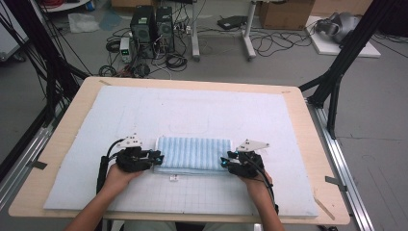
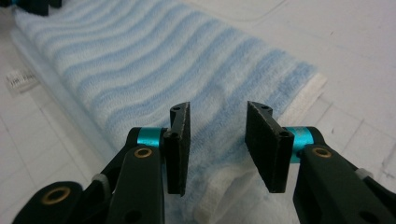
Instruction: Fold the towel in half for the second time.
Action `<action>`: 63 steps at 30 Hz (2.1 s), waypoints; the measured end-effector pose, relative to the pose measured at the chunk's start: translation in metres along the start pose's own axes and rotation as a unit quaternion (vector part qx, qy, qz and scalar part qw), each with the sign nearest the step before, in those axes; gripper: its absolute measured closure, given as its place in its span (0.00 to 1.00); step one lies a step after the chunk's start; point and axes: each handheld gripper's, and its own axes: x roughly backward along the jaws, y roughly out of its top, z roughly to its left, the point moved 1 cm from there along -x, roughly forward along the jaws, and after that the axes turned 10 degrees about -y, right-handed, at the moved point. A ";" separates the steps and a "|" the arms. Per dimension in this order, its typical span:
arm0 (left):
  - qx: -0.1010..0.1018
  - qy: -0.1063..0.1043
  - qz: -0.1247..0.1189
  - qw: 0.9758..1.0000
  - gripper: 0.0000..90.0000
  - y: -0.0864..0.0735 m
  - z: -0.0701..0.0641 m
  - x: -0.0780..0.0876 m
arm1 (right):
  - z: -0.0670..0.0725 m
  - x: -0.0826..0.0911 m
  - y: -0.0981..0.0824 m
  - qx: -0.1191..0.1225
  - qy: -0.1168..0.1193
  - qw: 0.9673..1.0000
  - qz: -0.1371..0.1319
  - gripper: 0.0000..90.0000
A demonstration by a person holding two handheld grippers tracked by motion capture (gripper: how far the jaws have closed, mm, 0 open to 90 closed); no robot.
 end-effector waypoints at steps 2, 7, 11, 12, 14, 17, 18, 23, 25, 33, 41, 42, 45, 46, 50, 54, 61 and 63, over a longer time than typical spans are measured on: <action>-0.005 -0.002 0.012 1.000 0.77 -0.001 -0.002 0.001 | 0.001 -0.001 -0.002 0.007 0.006 1.000 0.013 0.67; -0.012 -0.012 0.023 1.000 0.77 -0.003 -0.006 0.003 | 0.001 0.002 -0.004 0.019 0.009 1.000 0.018 0.66; -0.018 -0.008 -0.010 1.000 0.68 -0.001 -0.003 0.011 | -0.003 0.010 -0.004 0.002 0.012 1.000 -0.004 0.58; -0.024 0.000 -0.035 0.999 0.63 0.000 -0.001 0.014 | -0.005 0.013 -0.003 -0.002 0.004 1.000 -0.015 0.54; -0.033 -0.002 -0.078 0.996 0.58 0.001 0.003 0.021 | -0.012 0.023 -0.002 -0.028 -0.035 0.998 -0.051 0.43; -0.030 0.012 -0.126 0.992 0.50 0.002 0.007 0.029 | -0.023 0.034 -0.006 -0.046 -0.071 0.994 -0.069 0.37; -0.028 0.021 -0.140 0.990 0.46 0.003 0.008 0.031 | -0.026 0.036 -0.008 -0.051 -0.078 0.993 -0.067 0.35; -0.022 0.079 -0.155 0.985 0.21 0.007 0.012 0.040 | -0.038 0.047 -0.016 -0.057 -0.125 0.988 -0.068 0.21; -0.021 0.091 -0.157 0.983 0.21 0.007 0.014 0.043 | -0.042 0.050 -0.018 -0.061 -0.137 0.986 -0.070 0.16; -0.030 0.114 -0.162 0.980 0.24 0.005 0.022 0.056 | -0.057 0.059 -0.024 -0.058 -0.160 0.983 -0.067 0.13; -0.033 0.114 -0.169 0.978 0.25 0.002 0.027 0.068 | -0.056 0.064 -0.023 -0.061 -0.155 0.984 -0.064 0.13; -0.034 0.114 -0.168 0.979 0.25 0.002 0.027 0.068 | -0.056 0.065 -0.022 -0.061 -0.157 0.984 -0.066 0.12; -0.034 0.112 -0.168 0.979 0.25 0.001 0.026 0.068 | -0.056 0.066 -0.022 -0.068 -0.157 0.983 -0.073 0.12; -0.037 0.113 -0.167 0.979 0.25 0.002 0.026 0.069 | -0.056 0.066 -0.021 -0.069 -0.156 0.982 -0.074 0.12; -0.040 0.115 -0.165 0.979 0.25 0.001 0.025 0.069 | -0.056 0.064 -0.020 -0.068 -0.150 0.983 -0.079 0.12; -0.043 0.114 -0.163 0.979 0.26 0.002 0.024 0.068 | -0.054 0.065 -0.020 -0.064 -0.147 0.983 -0.085 0.12; -0.042 0.111 -0.161 0.980 0.26 0.002 0.024 0.067 | -0.054 0.065 -0.021 -0.066 -0.143 0.984 -0.087 0.12; -0.042 0.113 -0.163 0.979 0.26 0.002 0.024 0.067 | -0.054 0.065 -0.021 -0.067 -0.142 0.984 -0.085 0.12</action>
